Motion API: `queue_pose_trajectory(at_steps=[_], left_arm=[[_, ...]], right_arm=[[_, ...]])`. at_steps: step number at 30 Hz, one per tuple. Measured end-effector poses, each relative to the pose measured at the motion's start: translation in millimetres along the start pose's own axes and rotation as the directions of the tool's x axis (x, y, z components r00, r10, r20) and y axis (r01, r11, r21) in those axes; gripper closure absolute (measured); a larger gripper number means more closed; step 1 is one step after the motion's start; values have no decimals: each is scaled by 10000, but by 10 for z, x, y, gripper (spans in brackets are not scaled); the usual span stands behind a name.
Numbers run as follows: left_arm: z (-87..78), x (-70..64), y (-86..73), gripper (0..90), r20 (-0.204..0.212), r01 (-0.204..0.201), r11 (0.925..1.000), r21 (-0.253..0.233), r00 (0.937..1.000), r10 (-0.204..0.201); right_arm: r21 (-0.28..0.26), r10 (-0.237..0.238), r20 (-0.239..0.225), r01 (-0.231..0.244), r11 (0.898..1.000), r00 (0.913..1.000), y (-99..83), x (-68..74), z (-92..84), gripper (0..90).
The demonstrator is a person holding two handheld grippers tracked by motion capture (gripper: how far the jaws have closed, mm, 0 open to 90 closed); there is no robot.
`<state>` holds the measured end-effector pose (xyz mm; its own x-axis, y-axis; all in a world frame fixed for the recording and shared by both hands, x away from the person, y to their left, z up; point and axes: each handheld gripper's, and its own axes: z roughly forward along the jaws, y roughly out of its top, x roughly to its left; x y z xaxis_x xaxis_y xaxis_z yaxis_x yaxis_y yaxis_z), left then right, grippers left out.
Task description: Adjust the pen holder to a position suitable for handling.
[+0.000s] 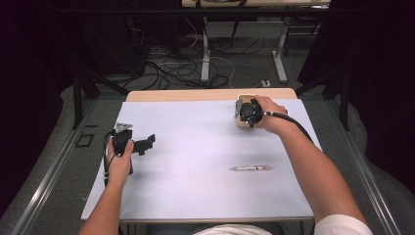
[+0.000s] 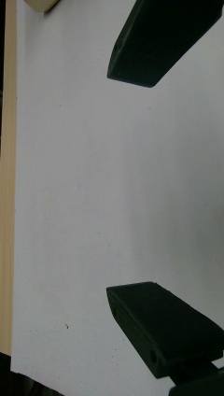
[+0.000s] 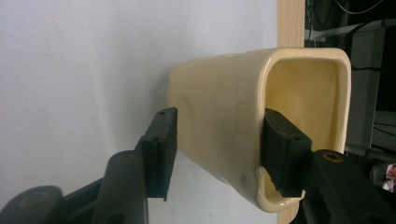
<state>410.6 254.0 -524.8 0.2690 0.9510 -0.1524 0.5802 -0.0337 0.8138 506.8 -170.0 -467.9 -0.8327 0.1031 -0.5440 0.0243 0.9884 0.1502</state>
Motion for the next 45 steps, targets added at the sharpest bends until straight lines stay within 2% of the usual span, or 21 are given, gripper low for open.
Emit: queue_pose_trajectory(at_steps=[1,2,4,5,7,10,13,15,20,21,22,24,25,28,30,33,35,37,39,44,45], left_arm=[[0,0,0,1,-12,5,10000,0,10000,-5],[2,1,0,1,-27,-3,10000,17,10000,3],[2,1,0,1,-26,0,10000,18,10000,1],[2,1,0,1,-25,-6,10000,15,10000,6],[2,0,0,1,-16,2,10000,7,10000,-2],[5,-3,-1,1,-20,-6,10000,25,10000,6],[7,-4,-1,1,-24,-20,10000,37,10000,20],[6,-6,-2,1,-41,-17,10000,57,10000,17],[5,-8,-2,1,-37,-26,10000,56,10000,26],[6,-7,-2,1,-46,-28,10000,59,10000,28],[6,-7,-2,1,-52,-24,10000,54,10000,25],[6,-7,-2,1,-46,-20,10000,60,10000,20],[6,-7,-2,1,-46,-20,10000,60,10000,20],[6,-6,-2,1,-48,-22,10000,64,10000,23],[7,-5,-2,1,-32,-25,10000,47,10000,25],[7,-2,-3,1,-53,-33,10000,64,10000,34],[8,0,-3,1,-56,-23,10000,65,10000,24],[10,2,-4,1,-50,-23,10000,57,10000,23],[11,3,-6,1,-63,-24,10000,79,10000,25],[9,0,-5,1,-62,-36,10000,76,10000,36],[10,0,-5,1,-59,-26,10000,69,10000,26]], right_arm=[[130,-117,7,117,9998,9999,3,3,-9,528],[-329,-46,262,55,9994,9996,-8,24,21,537],[-499,-73,287,87,9987,9996,-9,29,29,552],[67,-99,-13,99,9999,10000,8,18,-27,595],[276,-35,-204,41,9996,9998,11,14,-60,631],[26,-111,-176,112,9999,9998,9,26,-68,691],[353,-34,-578,54,9994,9983,24,44,-106,744],[183,-86,-557,96,9998,9984,22,59,-99,767],[300,-227,-775,251,9992,9967,41,87,-106,826],[45,-115,-674,119,9999,9977,36,116,-89,829],[-39,-321,-676,319,9995,9972,40,114,-82,833],[463,-202,-991,249,9986,9949,58,124,-112,839],[549,-435,-1114,498,9972,9928,68,108,-116,842],[732,-338,-1302,436,9964,9909,83,126,-119,846],[462,-393,-1103,446,9979,9931,81,135,-102,847],[847,-382,-1131,479,9953,9929,93,127,-129,843],[849,-238,-1051,328,9959,9942,86,137,-131,842],[610,-366,-809,416,9973,9960,77,136,-120,840],[692,-259,-827,317,9971,9962,80,147,-124,840],[835,-452,-663,507,9952,9968,95,144,-135,834],[477,-446,-335,462,9978,9984,84,158,-110,832]])
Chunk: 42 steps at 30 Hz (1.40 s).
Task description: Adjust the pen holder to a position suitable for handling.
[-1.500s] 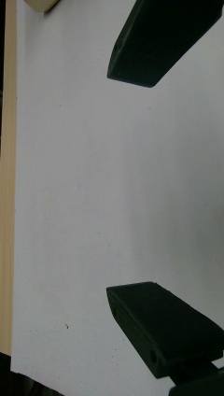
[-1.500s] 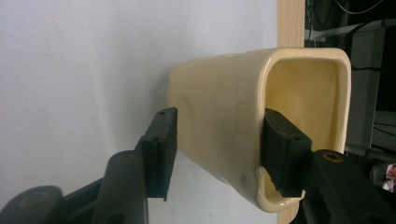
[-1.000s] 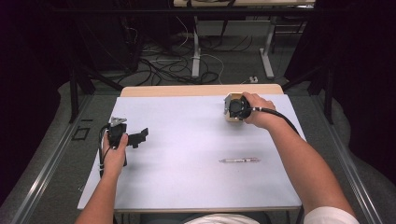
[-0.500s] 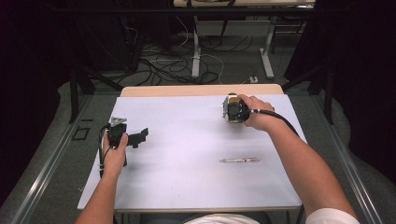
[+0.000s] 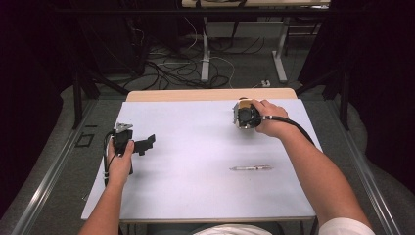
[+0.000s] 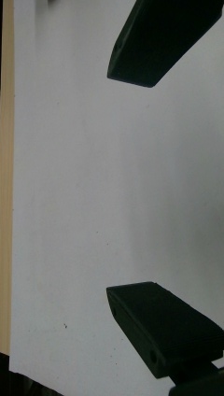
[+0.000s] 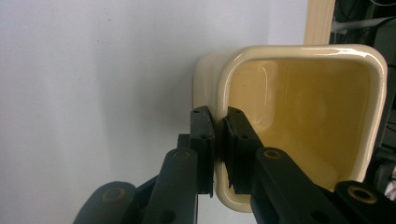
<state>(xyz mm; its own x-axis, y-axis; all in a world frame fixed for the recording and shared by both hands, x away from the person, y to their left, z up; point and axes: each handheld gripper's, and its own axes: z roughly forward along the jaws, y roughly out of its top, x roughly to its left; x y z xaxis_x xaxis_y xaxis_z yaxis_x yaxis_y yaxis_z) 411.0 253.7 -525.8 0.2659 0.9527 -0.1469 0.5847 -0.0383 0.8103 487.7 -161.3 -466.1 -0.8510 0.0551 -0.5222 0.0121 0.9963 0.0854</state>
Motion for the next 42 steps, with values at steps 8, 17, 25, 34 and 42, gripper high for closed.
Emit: queue_pose_trajectory(at_steps=[8,17,25,34,42], left_arm=[[-1,3,-2,1,0,1,10000,18,10000,-1],[4,12,-5,1,10,53,10000,23,10000,-53],[2,4,-6,1,6,36,10000,50,10000,-36],[-9,20,0,1,3,87,10000,30,10000,-87],[-14,28,1,1,19,164,9999,-28,9999,-164]], right_arm=[[425,-264,-53,266,9987,9996,43,-1,-17,831],[-10,-122,114,122,9999,9999,79,23,-54,830],[-222,-127,-29,126,9997,9999,221,59,-163,828],[-452,17,-240,-28,9990,9997,562,163,-328,826],[-753,-373,-292,350,9965,9989,823,224,-408,824]])
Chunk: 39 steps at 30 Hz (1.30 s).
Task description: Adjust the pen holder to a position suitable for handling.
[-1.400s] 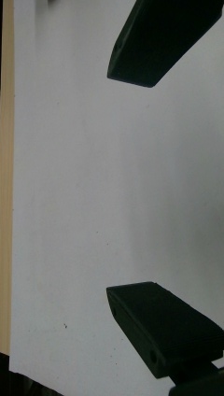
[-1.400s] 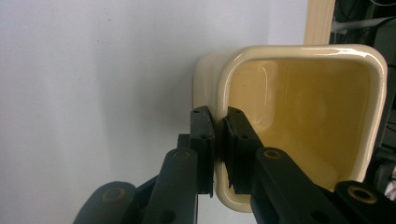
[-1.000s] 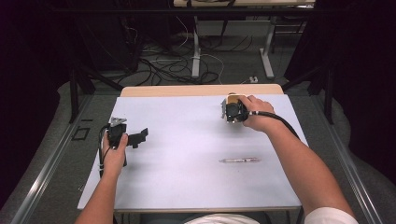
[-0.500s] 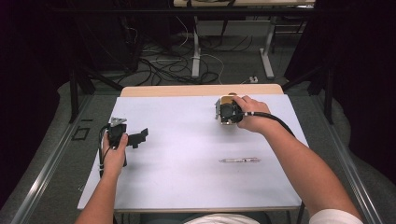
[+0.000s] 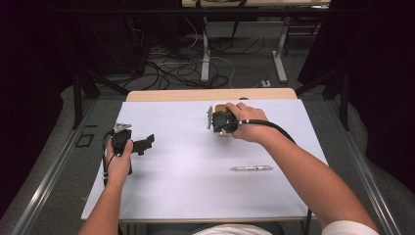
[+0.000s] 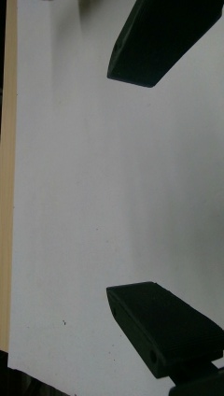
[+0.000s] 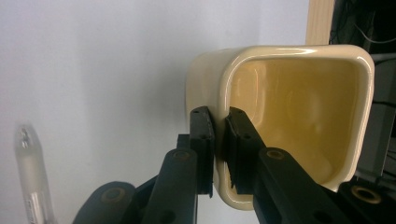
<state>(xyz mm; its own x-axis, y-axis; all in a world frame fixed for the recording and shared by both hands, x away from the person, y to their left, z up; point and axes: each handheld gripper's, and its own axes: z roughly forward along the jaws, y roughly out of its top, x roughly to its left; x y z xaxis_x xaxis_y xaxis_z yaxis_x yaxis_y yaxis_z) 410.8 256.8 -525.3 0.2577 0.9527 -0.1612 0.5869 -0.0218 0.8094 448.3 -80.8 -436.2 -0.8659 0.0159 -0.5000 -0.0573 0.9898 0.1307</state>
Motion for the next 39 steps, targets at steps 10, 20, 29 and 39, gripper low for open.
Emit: queue_pose_trajectory(at_steps=[10,20,29,39], left_arm=[[3,5,-2,1,2,10,10000,9,10000,-10],[4,7,0,1,-10,2,10000,23,10000,-2],[5,-2,1,1,-25,-86,9999,85,10000,86],[7,-5,1,1,-12,-113,9999,72,9999,113]], right_arm=[[69,-466,-751,473,9989,9961,318,139,-45,822],[303,-270,-1270,311,9991,9915,390,203,74,807],[-81,-185,-1231,176,9998,9922,342,123,108,789],[-23,110,-1339,-115,9999,9909,347,90,119,782]])
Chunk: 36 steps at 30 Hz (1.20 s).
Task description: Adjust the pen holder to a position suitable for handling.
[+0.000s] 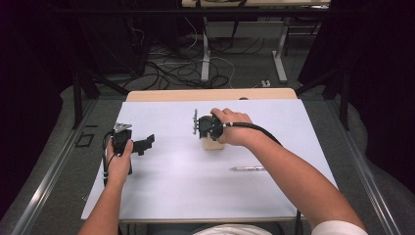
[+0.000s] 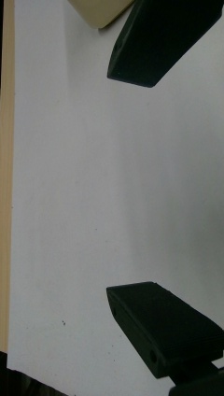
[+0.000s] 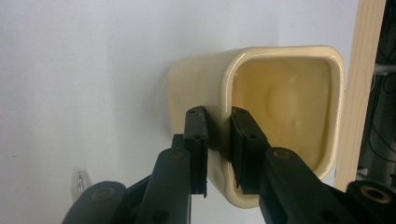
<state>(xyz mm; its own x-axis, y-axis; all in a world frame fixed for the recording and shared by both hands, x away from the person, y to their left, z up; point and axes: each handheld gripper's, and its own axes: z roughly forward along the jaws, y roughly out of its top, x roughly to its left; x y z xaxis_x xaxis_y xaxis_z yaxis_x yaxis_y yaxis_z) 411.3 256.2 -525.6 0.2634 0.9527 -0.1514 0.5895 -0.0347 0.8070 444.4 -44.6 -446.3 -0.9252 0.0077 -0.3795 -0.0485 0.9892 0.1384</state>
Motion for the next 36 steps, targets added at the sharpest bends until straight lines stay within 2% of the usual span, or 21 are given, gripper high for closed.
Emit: queue_pose_trajectory(at_steps=[7,8,11,13,16,18,20,21,25,27,28,29,32,36], left_arm=[[1,2,0,1,-3,4,10000,-5,10000,-4],[1,2,0,1,0,4,10000,-5,10000,-4],[2,1,-1,1,5,8,10000,0,10000,-8],[3,0,-2,1,0,9,10000,1,10000,-9],[5,-2,-2,1,14,7,10000,3,10000,-7],[5,-4,-2,1,22,3,10000,6,10000,-3],[4,-5,-3,1,20,-4,10000,15,10000,4],[3,-6,-3,1,15,-6,10000,13,10000,6],[-4,-5,-5,1,6,-17,10000,39,10000,17],[-8,-4,-5,1,-2,-11,10000,43,10000,11],[-8,-3,-5,1,5,-9,10000,15,10000,8],[-9,-2,-5,1,6,-8,10000,26,10000,8],[-6,-3,-8,1,-1,1,10000,18,10000,-1],[-7,-3,-8,1,-4,-24,10000,22,10000,24]], right_arm=[[35,47,-38,-47,10000,10000,-5,0,-5,781],[-169,133,17,-133,9998,9999,-10,7,7,780],[-225,268,-51,-269,9994,9996,-18,5,0,766],[-392,357,-82,-360,9986,9993,-28,4,0,720],[-590,167,103,-161,9981,9998,-37,5,1,637],[-689,296,150,-285,9972,9995,-41,14,-13,591],[-843,295,373,-263,9961,9989,-49,24,-21,564],[-715,266,403,-236,9972,9988,-51,22,-42,556],[-964,598,637,-535,9939,9962,-102,5,-94,486],[-996,662,678,-593,9933,9955,-114,3,-107,481],[-1221,785,836,-680,9902,9934,-126,7,-108,469],[-1036,867,704,-791,9915,9937,-133,3,-138,442],[-1274,1345,804,-1237,9841,9876,-163,12,-178,383],[-1390,1333,903,-1201,9830,9869,-185,26,-234,353]])
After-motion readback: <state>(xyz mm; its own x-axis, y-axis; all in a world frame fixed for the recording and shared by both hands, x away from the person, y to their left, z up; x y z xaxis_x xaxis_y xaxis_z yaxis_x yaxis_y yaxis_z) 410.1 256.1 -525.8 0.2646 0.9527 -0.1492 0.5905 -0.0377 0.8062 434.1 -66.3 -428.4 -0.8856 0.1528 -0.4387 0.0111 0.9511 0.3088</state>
